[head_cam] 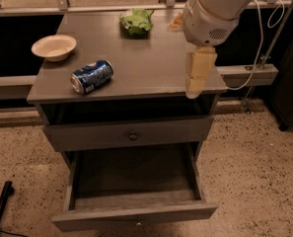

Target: Place pepsi can into middle drawer

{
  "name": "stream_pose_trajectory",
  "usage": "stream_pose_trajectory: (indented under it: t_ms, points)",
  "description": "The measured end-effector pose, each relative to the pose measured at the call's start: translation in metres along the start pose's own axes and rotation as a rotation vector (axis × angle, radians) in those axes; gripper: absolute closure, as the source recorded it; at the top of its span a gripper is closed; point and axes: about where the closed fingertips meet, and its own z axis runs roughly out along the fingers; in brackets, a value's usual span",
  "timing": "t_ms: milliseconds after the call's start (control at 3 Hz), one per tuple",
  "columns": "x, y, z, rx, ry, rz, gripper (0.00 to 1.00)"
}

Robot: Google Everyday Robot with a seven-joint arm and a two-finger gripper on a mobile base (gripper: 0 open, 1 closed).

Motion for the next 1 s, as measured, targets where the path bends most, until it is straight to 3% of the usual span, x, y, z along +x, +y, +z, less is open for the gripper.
stream_pose_trajectory:
  t_ms: [333,667,1000]
  points:
    - [-0.023,-0.046,0.017,0.036,0.052,-0.183,0.0]
    - [-0.062,-0.081,0.052,0.024,0.122,-0.39,0.0]
    - [-0.103,-0.093,0.093,-0.019,0.129,-0.558,0.0]
